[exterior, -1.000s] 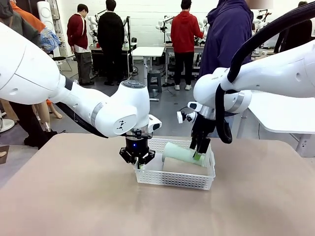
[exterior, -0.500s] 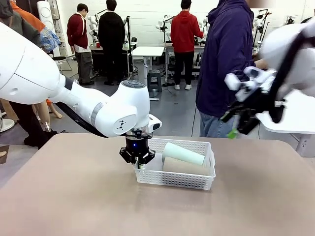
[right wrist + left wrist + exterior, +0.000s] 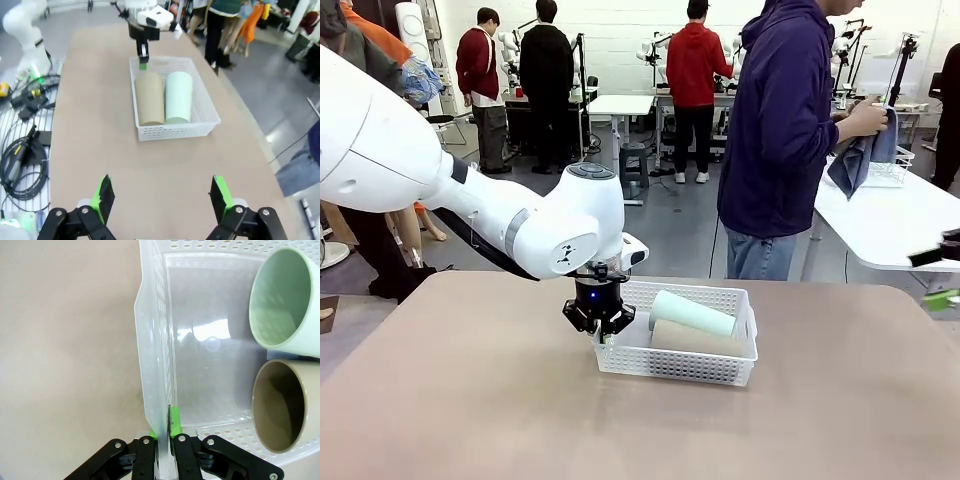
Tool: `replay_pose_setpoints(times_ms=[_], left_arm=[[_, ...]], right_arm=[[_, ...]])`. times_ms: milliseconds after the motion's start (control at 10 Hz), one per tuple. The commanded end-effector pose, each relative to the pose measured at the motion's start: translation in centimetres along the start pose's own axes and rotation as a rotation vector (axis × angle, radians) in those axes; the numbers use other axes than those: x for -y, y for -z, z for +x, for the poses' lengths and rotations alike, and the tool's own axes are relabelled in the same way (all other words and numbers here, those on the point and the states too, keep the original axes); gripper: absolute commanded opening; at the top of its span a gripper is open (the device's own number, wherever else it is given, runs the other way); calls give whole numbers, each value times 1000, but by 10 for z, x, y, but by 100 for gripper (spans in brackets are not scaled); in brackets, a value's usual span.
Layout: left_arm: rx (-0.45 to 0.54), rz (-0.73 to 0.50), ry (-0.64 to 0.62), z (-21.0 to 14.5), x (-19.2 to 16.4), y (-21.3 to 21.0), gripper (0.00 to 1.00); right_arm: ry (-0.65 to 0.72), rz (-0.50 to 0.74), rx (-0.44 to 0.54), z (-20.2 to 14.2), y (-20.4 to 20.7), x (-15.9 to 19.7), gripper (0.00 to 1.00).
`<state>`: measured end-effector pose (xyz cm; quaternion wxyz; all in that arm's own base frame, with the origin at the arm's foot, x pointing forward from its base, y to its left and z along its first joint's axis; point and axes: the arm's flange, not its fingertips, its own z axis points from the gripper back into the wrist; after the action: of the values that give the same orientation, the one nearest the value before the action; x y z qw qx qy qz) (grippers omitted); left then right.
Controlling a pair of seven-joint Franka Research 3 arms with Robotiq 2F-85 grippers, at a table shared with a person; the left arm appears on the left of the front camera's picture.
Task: Clean and organize the cups into the basket.
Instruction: Pick up the Reusable plastic cup from the right side of the table and stack it inside the Organizing basket in the center of the table.
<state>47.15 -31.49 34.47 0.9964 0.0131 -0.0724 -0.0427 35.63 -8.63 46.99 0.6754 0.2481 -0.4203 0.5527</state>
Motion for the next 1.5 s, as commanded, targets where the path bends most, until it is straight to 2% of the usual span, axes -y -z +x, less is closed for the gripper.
replay_pose_setpoints(times_ms=[0,100,200,300,600,800,900,1400], left_arm=[[1,-1,-1,0,0,0,0],[1,-1,-1,0,0,0,0],[1,-1,-1,0,0,0,0],[1,-1,-1,0,0,0,0],[1,-1,-1,0,0,0,0],[1,-1,-1,0,0,0,0],[1,-1,-1,0,0,0,0],[1,-1,-1,0,0,0,0]], right_arm=[[48,25,160,-47,-19,30,100],[42,38,217,-66,-27,41,100],[17,43,222,-79,-29,50,100],[-28,65,230,-93,-24,61,100],[4,90,270,-123,2,86,100],[11,85,262,-112,24,99,100],[13,99,246,-127,13,83,100],[13,99,246,-127,13,83,100]])
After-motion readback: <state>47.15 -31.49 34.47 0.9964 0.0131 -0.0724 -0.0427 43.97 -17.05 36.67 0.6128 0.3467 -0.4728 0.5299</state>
